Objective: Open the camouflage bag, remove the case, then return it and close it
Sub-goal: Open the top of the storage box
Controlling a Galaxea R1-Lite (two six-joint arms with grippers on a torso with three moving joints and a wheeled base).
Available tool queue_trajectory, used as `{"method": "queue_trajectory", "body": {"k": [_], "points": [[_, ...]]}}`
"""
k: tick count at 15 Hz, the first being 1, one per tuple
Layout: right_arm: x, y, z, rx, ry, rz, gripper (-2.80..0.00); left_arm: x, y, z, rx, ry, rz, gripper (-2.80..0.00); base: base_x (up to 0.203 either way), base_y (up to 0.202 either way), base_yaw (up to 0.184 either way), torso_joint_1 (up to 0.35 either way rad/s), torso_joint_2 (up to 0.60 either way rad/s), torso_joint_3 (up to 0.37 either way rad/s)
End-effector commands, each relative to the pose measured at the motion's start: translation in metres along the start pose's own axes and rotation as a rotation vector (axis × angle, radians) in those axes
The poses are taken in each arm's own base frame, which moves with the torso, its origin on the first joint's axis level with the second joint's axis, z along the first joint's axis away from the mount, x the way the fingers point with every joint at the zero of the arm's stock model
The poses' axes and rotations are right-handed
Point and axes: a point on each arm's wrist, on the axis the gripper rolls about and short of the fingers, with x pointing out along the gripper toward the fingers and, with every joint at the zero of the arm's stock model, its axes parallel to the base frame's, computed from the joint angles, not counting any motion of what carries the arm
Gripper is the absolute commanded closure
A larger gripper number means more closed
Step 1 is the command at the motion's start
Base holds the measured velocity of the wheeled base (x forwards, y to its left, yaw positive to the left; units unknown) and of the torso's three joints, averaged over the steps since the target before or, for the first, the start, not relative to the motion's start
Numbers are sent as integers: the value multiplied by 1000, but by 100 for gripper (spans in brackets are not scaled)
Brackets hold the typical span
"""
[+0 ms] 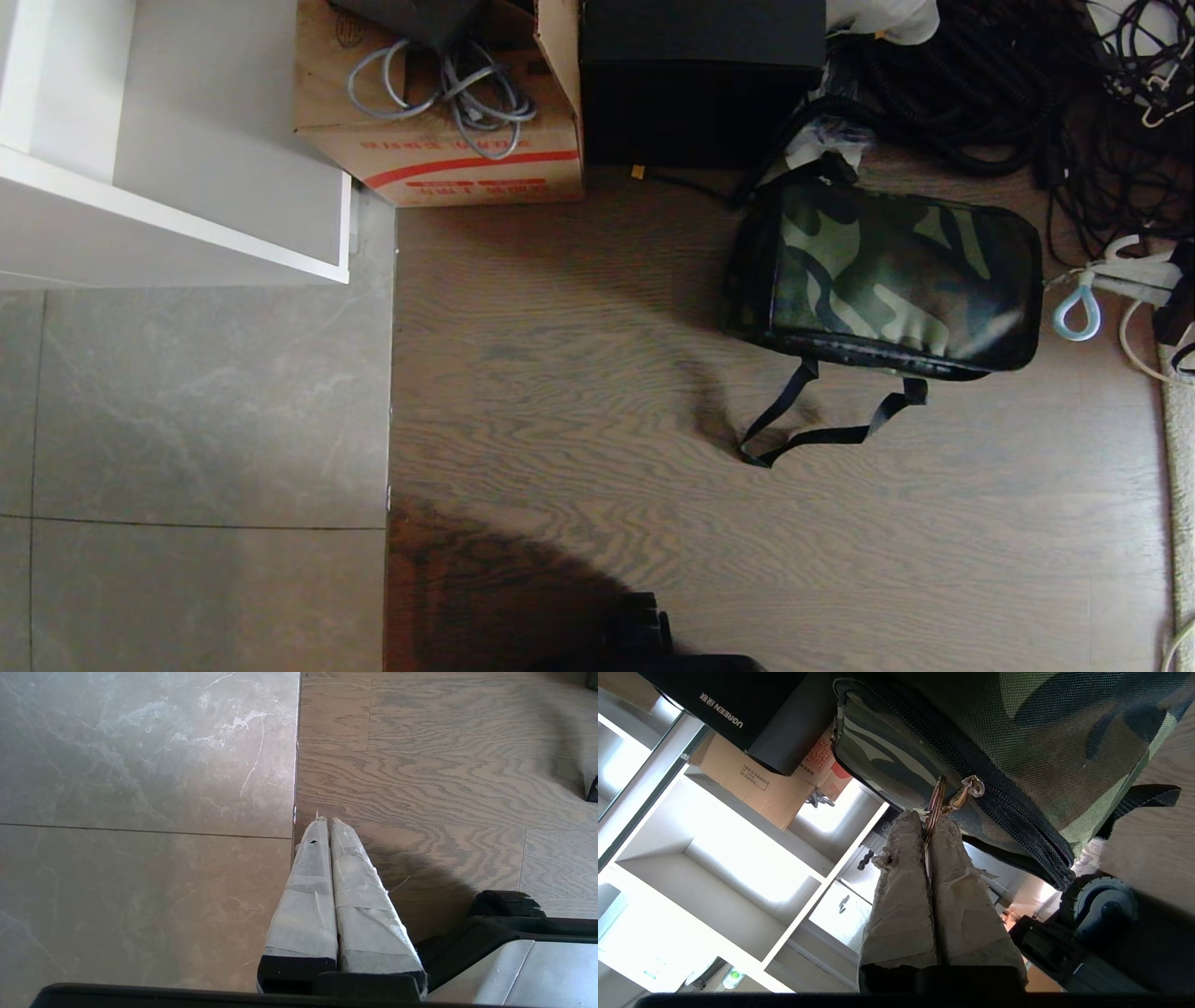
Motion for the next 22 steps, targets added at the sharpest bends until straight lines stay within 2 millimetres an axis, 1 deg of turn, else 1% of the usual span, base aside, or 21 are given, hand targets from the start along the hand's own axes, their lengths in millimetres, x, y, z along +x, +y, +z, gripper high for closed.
{"method": "queue_trajectory", "body": {"k": [1,5,12,22], "points": [[1,0,0,4,9,3,0,0,0,0,0,-1,0,0,0,0,0,0,0,0],[0,0,0,5,9,3,0,0,0,0,0,0,0,0,0,0,0,0,0,0],[1,1,0,2,10,3,0,0,0,0,1,0,0,0,159,0,0,2,3,1],[0,1,0,1,8,3,0,0,0,0,1,0,0,0,0,0,0,0,0,0]]}}
